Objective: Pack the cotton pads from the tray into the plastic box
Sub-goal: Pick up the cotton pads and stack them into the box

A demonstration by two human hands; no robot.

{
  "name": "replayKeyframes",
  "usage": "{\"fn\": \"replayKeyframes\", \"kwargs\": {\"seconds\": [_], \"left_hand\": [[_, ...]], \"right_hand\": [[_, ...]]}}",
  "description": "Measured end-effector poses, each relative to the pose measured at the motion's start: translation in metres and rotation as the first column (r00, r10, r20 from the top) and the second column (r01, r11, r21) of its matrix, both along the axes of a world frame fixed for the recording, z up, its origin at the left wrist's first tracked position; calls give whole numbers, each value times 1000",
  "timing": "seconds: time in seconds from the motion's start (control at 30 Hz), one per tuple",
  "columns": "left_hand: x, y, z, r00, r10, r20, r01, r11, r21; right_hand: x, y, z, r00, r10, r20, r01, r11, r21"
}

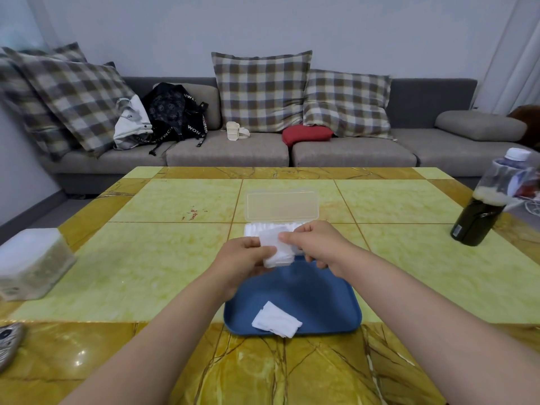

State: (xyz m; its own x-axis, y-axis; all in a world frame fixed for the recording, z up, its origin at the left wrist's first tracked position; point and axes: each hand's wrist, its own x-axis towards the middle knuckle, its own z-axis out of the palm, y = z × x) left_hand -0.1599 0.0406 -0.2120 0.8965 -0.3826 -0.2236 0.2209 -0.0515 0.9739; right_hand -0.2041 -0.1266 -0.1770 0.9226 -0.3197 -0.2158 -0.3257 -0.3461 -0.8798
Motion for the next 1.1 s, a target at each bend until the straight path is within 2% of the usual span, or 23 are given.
{"fn": "replayKeyframes", "kwargs": {"seconds": [0.07,0.13,0.2,0.27,0.33,0.4,0.63,0.8,0.97,1.1], "left_hand": [[0,6,-4,995,96,-18,-95,995,40],[0,11,-6,987,162,-19,-160,984,83],[-1,15,-7,981,194,-16,-191,977,90],[-1,16,-5,976,217,-8,-216,973,79],[-2,16,-2,972,233,11,-233,969,78],[-2,14,-1,970,242,27,-243,967,77],[0,8,-3,966,252,55,-256,961,100],[8,4,-8,957,286,51,-290,952,100],[12,0,-10,955,297,-19,-296,954,55],[15,0,-11,938,340,-72,-341,940,-14]], "right_hand": [[-4,0,2,998,27,-50,-27,1000,-2],[-8,0,-3,984,139,-109,-151,981,-121],[-15,6,-12,928,312,-203,-363,880,-307],[-21,15,-26,849,406,-338,-522,743,-419],[-24,25,-34,822,416,-389,-566,671,-478],[-25,30,-36,831,405,-382,-555,649,-521],[-15,5,-41,921,249,-299,-385,696,-606],[-16,4,-43,909,243,-339,-408,688,-599],[-12,-4,-39,897,333,-292,-436,780,-450],[-10,-15,-24,971,222,-88,-233,960,-153]]}}
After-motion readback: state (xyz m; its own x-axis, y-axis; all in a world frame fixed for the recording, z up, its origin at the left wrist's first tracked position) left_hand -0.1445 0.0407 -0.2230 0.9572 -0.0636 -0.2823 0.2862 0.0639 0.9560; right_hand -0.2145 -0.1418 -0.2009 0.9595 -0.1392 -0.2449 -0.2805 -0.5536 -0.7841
